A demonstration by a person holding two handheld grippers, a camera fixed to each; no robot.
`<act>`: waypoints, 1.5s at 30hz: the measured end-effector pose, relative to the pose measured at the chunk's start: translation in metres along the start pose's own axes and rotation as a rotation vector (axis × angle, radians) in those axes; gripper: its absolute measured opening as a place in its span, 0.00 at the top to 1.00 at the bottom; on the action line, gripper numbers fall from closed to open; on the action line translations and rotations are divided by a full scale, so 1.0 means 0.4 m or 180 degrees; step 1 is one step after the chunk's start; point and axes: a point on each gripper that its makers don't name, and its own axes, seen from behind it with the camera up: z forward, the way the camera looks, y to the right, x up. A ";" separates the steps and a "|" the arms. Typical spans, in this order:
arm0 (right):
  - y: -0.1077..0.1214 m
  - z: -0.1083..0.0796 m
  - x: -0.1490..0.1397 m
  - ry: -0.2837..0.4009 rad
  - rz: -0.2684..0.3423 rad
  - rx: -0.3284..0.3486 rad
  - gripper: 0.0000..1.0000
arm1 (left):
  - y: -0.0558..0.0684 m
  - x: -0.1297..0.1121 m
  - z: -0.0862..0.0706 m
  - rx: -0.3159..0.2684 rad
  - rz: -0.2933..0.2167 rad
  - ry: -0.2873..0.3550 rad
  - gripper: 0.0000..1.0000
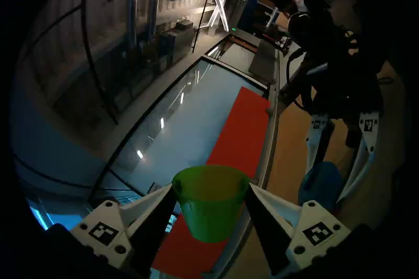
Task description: Pour water
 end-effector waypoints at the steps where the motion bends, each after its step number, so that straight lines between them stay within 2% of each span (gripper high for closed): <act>1: 0.001 0.000 0.002 0.0003 0.0002 -0.0002 0.12 | 0.001 -0.001 -0.001 -0.0005 -0.0067 0.0000 0.14; 6: 0.004 -0.001 0.008 0.0024 0.0011 -0.0013 0.12 | 0.007 -0.002 -0.005 -0.0035 -0.0418 0.0005 0.14; 12: 0.010 -0.008 0.013 0.0039 0.0017 -0.0030 0.12 | -0.003 -0.014 0.000 -0.0036 -0.0826 -0.0026 0.14; 21: 0.025 -0.017 0.020 0.0076 0.0034 -0.0063 0.12 | -0.026 -0.033 0.011 -0.0045 -0.1604 -0.0047 0.14; 30: 0.028 -0.025 0.031 0.0104 0.0030 -0.0086 0.12 | -0.035 -0.033 0.008 -0.0129 -0.2338 0.0037 0.14; 33: 0.029 -0.028 0.033 0.0109 0.0027 -0.0093 0.12 | -0.042 -0.038 0.008 -0.0145 -0.2518 0.0067 0.14; 38: 0.031 -0.032 0.034 0.0105 0.0029 -0.0105 0.12 | -0.046 -0.061 0.008 -0.0135 -0.2707 0.0032 0.14; 42: 0.032 -0.036 0.032 0.0100 0.0056 -0.0111 0.12 | -0.037 -0.082 0.008 -0.0135 -0.2850 -0.0012 0.14; 45: 0.032 -0.040 0.027 0.0079 0.0084 -0.0110 0.12 | -0.025 -0.103 0.005 -0.0126 -0.2899 -0.0042 0.14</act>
